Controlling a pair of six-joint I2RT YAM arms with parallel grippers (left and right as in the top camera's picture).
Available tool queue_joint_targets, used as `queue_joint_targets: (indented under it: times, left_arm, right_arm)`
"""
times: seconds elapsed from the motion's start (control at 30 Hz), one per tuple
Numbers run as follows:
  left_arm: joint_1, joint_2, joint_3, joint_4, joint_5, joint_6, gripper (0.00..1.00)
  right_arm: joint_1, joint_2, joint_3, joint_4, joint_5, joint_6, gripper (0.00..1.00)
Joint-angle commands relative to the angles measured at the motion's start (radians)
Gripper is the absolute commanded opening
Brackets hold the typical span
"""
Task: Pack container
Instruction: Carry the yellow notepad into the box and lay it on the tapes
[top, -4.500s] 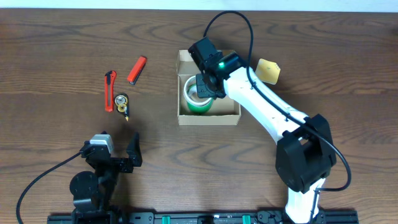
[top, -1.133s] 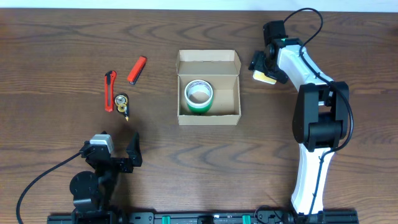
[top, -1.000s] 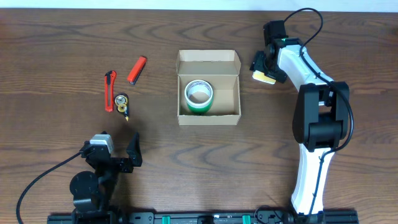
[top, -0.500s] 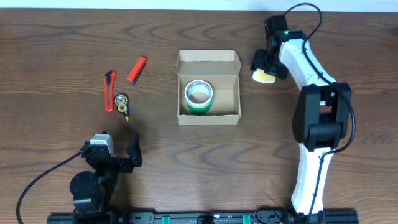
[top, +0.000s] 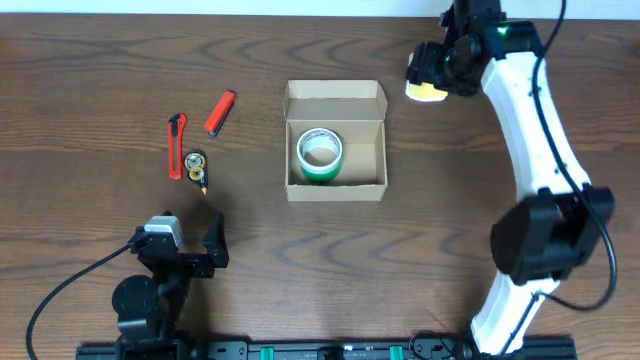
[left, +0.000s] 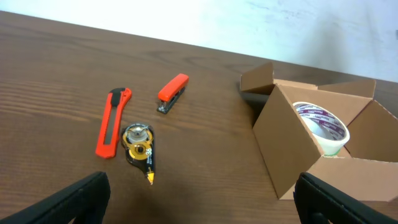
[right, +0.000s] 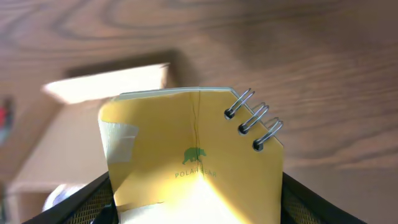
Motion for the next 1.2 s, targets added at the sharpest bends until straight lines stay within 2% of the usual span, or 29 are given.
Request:
queue_joint_targets:
  times: [0.0, 0.17, 0.43, 0.77, 1.17]
  left_arm:
    - [0.006, -0.006, -0.025, -0.003, -0.011, 0.01, 0.95]
    - [0.006, -0.006, -0.025, -0.003, -0.011, 0.01, 0.95]
    - [0.006, -0.006, -0.025, -0.003, -0.011, 0.01, 0.95]
    - [0.006, -0.006, -0.025, -0.003, -0.011, 0.01, 0.95]
    - [0.006, -0.006, -0.025, -0.003, -0.011, 0.01, 0.95]
  right_arm:
    - [0.084, -0.061, 0.021, -0.029, -0.048, -0.024, 0.67]
    - [0.222, -0.051, 0.016, -0.072, -0.047, 0.034, 0.66]
    - [0.424, 0.026, 0.013, -0.063, 0.122, 0.198, 0.68]
    - [0.46, 0.159, 0.013, -0.03, 0.166, 0.295, 0.66]
    - [0.508, 0.177, 0.013, 0.004, 0.2, 0.361, 0.66]
